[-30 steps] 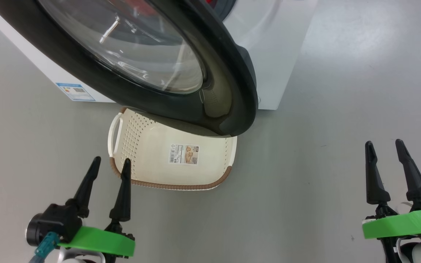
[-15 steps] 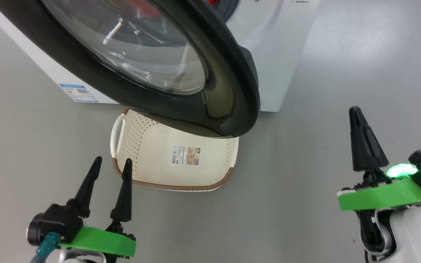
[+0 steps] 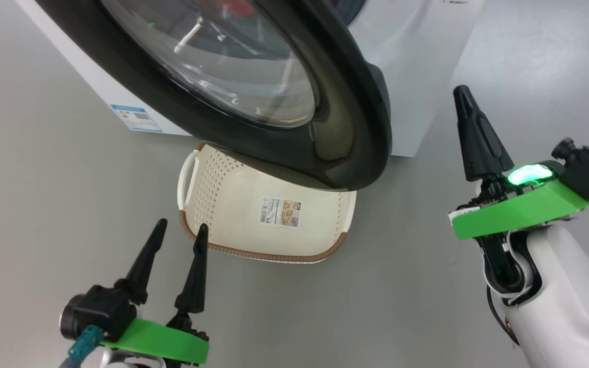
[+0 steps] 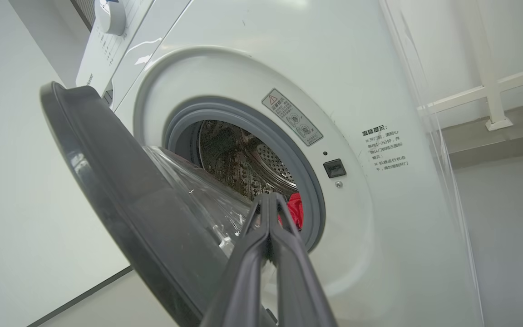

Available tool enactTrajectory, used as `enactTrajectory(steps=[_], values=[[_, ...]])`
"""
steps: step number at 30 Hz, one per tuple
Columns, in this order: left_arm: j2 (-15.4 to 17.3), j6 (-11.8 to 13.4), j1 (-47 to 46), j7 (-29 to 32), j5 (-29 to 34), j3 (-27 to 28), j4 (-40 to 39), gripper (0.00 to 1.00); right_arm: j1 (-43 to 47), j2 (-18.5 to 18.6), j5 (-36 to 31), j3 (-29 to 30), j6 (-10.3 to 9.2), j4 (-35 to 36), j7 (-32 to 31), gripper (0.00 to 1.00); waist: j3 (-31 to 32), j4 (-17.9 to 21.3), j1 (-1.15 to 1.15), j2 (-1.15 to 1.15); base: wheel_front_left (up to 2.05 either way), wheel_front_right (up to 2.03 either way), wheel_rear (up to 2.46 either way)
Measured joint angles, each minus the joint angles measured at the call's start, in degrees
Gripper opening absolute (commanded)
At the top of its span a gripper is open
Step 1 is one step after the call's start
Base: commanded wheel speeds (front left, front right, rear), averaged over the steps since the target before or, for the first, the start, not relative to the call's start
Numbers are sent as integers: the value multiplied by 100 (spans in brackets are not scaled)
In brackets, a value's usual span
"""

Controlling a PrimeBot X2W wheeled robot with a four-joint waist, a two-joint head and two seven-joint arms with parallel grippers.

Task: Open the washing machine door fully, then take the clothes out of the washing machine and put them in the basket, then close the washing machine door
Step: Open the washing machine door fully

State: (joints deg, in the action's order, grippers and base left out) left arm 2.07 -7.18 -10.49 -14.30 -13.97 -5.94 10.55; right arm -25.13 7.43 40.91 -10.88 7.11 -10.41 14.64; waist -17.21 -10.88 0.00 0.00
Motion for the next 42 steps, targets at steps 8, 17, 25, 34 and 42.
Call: enactTrajectory(steps=[8,17,25,34,42], values=[[5,0,1,0,-130,-249,-65,100,-606,516,1085,-866,0,-555,0,0,-36,-269,0,0,0,0,0],[10,0,25,0,-222,-492,-100,100,-1021,1128,2481,-1956,-1,-815,23,0,-7,-533,0,0,0,0,0],[11,2,127,0,-304,-535,-120,100,-1243,1618,3360,-2789,-7,-720,40,0,55,-717,0,0,0,0,0],[14,60,352,0,-326,-556,-151,100,-1236,1824,3976,-3629,-7,-339,-9,0,273,-969,0,0,0,0,0],[18,119,492,0,-345,-587,-145,100,-1212,1904,4207,-4114,-8,-179,-9,0,433,-1256,0,0,0,0,0]])
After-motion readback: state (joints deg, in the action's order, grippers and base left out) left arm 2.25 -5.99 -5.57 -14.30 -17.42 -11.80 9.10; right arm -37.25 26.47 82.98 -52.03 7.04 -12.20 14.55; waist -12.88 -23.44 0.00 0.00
